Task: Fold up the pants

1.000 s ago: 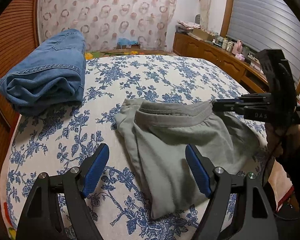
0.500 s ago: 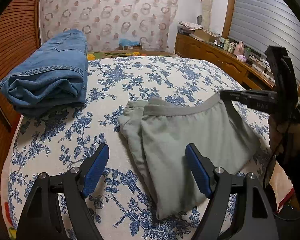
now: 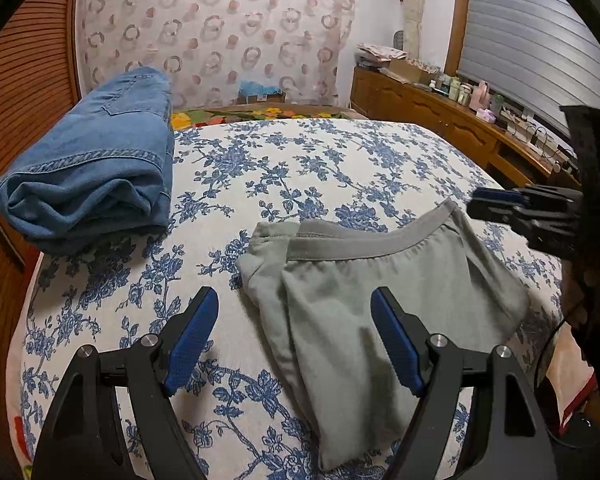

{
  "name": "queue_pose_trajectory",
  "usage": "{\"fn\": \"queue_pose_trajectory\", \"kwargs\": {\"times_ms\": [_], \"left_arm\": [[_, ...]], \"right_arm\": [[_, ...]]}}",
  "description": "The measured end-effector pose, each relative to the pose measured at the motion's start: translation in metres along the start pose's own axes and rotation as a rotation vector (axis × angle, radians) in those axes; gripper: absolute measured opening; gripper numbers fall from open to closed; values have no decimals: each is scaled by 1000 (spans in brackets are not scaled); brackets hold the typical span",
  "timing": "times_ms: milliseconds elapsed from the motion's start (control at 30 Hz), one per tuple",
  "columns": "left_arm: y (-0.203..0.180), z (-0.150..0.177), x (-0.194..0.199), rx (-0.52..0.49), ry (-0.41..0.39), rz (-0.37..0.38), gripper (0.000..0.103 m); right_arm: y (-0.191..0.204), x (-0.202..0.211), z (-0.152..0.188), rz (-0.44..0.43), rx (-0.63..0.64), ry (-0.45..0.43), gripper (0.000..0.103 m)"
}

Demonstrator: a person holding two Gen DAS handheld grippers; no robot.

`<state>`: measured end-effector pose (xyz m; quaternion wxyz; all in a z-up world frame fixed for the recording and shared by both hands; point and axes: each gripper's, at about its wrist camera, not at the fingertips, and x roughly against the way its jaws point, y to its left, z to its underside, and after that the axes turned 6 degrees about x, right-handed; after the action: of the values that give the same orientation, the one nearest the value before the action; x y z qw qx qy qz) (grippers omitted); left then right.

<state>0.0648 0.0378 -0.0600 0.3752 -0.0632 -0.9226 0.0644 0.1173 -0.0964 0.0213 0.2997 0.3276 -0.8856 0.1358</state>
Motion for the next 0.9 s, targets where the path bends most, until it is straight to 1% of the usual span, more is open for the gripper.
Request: {"fn": "queue_pose_trajectory", "kwargs": {"times_ms": [67, 100, 300, 367, 533, 600, 700, 900], "left_arm": [[2, -2, -3, -7, 5, -8, 79], [1, -3, -5, -11, 7, -12, 79], [7, -13, -17, -31, 24, -42, 79], [9, -17, -20, -32, 25, -50, 79], [17, -26, -34, -12, 45, -63, 79], [21, -26, -38, 2, 52, -60, 79], [23, -23, -39, 22, 56, -47, 79], [24, -18, -44, 29, 65, -40, 79]], "right_arm": [[1, 2, 4, 2, -2, 6, 39], [1, 3, 5, 1, -2, 7, 39], [-6, 2, 13, -18, -43, 32, 40], [-7, 4, 14, -25, -56, 34, 42], [-8, 9, 16, -36, -64, 46, 45], [-8, 12, 19, -39, -69, 50, 47], [-6, 19, 26, -13, -90, 69, 48], [-6, 25, 36, -33, -125, 81, 50]]}}
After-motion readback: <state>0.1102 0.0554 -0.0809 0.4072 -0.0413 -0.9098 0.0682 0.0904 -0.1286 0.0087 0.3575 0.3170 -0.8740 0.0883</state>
